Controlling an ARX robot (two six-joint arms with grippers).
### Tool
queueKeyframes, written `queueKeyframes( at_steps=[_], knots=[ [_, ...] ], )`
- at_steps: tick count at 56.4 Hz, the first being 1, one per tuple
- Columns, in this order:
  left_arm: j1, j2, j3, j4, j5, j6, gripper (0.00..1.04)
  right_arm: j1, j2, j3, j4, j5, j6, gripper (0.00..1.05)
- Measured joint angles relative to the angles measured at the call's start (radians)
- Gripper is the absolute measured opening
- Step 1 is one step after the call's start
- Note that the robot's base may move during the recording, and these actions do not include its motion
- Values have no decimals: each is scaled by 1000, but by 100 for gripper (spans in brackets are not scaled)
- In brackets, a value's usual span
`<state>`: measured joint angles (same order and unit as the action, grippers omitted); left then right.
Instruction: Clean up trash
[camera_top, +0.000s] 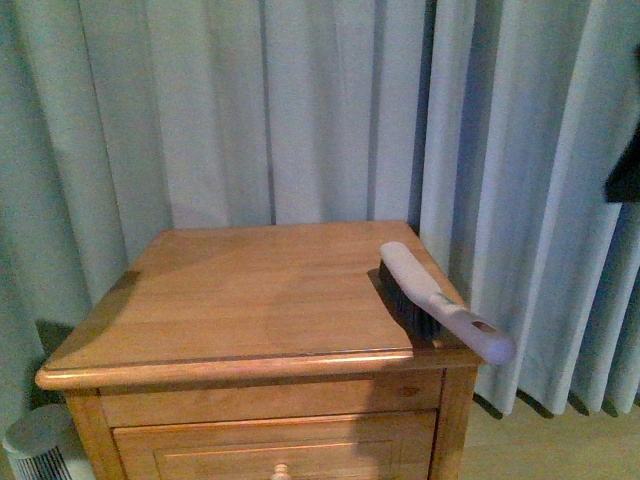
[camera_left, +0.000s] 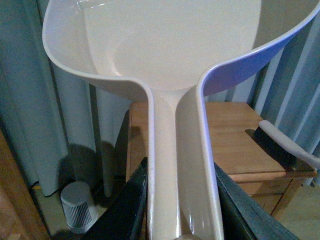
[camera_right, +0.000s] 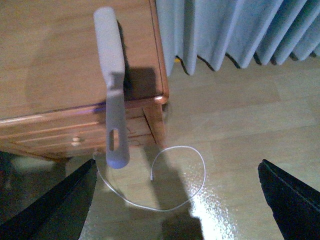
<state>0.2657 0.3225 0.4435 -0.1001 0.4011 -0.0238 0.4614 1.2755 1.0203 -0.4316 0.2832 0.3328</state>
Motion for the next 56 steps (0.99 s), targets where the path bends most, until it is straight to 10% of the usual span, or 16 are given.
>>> queueKeyframes(
  at_steps=[56],
  knots=[
    [0, 0, 0, 0, 0, 0, 29, 32, 585, 268, 66, -62, 114, 97]
  ],
)
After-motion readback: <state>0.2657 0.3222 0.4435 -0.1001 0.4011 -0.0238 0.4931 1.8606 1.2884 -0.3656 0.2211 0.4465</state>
